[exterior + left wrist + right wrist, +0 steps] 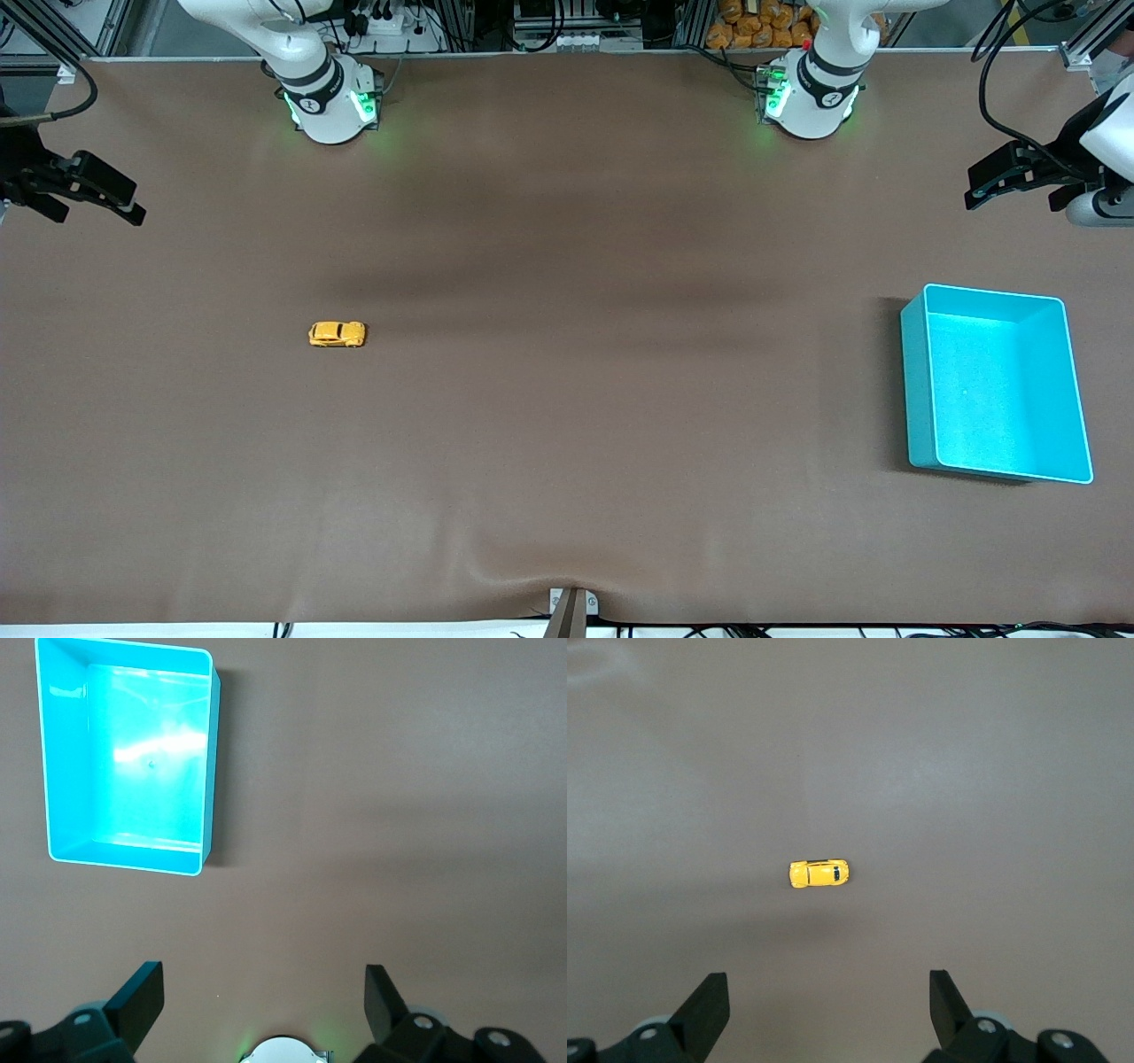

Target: Wind and store yellow beetle car

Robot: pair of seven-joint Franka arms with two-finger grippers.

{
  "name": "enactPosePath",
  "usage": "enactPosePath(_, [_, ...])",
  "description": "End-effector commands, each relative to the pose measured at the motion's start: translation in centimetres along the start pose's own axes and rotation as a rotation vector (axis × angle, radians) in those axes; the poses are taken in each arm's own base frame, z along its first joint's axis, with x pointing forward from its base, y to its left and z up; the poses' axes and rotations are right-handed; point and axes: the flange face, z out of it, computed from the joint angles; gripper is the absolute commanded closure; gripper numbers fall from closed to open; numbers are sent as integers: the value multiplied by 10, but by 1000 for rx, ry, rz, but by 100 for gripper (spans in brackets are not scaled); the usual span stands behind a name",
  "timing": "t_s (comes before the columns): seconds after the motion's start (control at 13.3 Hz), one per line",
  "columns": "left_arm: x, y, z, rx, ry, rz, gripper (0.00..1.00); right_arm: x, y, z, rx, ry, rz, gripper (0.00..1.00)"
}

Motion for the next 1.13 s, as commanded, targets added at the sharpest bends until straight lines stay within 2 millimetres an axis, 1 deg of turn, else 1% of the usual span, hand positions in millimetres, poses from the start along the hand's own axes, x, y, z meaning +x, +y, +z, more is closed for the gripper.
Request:
enactPosePath(0.0, [1,-1,-5,-21,9,-14,0,-10,6,-4,8,8,-3,0])
enactPosePath(0.15, [1,-2,-5,-21,9,-15,0,-9,5,-9,7,18,-3,0])
enactPosePath(0.3, [1,-2,-5,-21,9,-15,0,-8,4,-7,8,14,-6,0])
enactPosePath(0.38, [1,-2,-5,-21,9,-15,0,-6,1,-2,9,4,-13,0])
enactPosePath(0.45, [1,-2,-5,-21,9,-15,0,-5,-10,9,8,-18,-37,0])
enactPosePath(0.53, [1,-2,-5,-21,9,-15,0,-4,-21,30,4,-62,-74,0])
enactPosePath(0.6, [1,-2,-5,-21,9,-15,0,-3,-28,49,0,-92,-91,0])
enactPosePath(0.68, [1,-2,-5,-21,9,-17,0,-1,-36,77,-8,-128,-115,0])
enactPosePath(0.75, [1,-2,-5,-21,9,-17,0,0,-35,106,-13,-134,-129,0])
enactPosePath(0.9, [1,-2,-4,-21,7,-17,0,7,-35,165,-30,-158,-241,0])
enactPosePath(1.06, [1,-2,-3,-21,6,-15,0,9,-35,220,-29,-199,-300,0])
